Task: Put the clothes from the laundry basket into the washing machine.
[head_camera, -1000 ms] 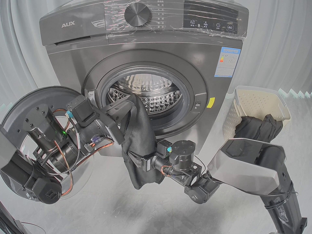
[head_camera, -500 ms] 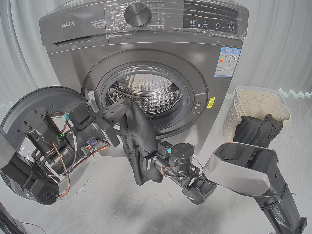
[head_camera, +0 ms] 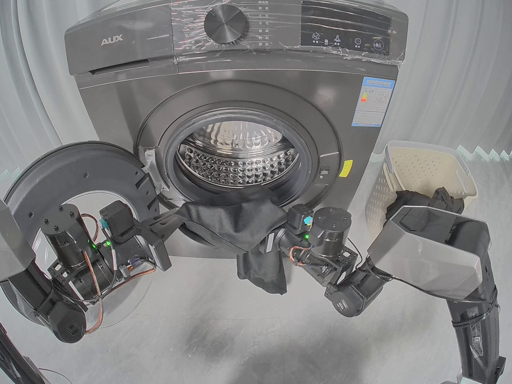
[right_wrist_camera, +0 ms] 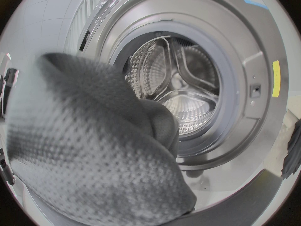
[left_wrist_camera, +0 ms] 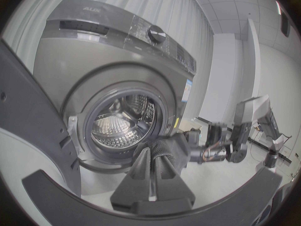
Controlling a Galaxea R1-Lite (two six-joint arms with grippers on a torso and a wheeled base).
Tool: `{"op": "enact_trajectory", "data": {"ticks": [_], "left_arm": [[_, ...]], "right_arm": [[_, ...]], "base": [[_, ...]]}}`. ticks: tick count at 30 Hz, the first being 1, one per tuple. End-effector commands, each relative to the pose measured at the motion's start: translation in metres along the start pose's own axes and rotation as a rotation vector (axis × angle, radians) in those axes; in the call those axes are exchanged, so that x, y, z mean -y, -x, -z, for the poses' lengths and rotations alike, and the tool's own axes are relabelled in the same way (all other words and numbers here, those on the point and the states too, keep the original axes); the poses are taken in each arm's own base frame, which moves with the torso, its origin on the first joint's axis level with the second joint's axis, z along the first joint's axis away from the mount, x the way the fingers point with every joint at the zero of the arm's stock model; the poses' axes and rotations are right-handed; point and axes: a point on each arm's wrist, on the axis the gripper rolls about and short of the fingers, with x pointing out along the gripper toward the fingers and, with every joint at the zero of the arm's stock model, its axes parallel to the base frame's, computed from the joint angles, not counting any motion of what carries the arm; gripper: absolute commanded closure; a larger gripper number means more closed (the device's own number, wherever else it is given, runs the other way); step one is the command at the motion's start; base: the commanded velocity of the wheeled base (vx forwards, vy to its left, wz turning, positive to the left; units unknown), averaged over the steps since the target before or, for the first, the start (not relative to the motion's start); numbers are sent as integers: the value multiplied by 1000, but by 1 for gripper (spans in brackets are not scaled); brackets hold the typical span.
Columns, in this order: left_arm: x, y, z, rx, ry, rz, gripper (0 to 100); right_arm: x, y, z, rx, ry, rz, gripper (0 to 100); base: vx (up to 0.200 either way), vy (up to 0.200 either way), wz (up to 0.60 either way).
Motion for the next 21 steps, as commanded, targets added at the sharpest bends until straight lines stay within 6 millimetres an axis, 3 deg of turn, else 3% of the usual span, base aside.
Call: {"op": "enact_trajectory", "data": {"ticks": [1,9,17,18,21], "left_arm": [[-8,0,21,-81,11,-25,100],[-5,12,56,-238,-12,36,100],[-6,14,66,-282,-4,36,100],[-6,16,67,-291,-4,36,0],[-4,20,70,-312,6,38,0]], "right_arm": [[10,1,-21,47,-2,45,100],[8,2,-30,68,-9,47,100],[10,2,-31,70,-7,51,100],[11,2,-31,70,-7,53,100],[18,2,-37,83,-5,70,100]], "base": [[0,0,0],[0,0,0],[0,0,0],[0,0,0],[0,0,0]]}}
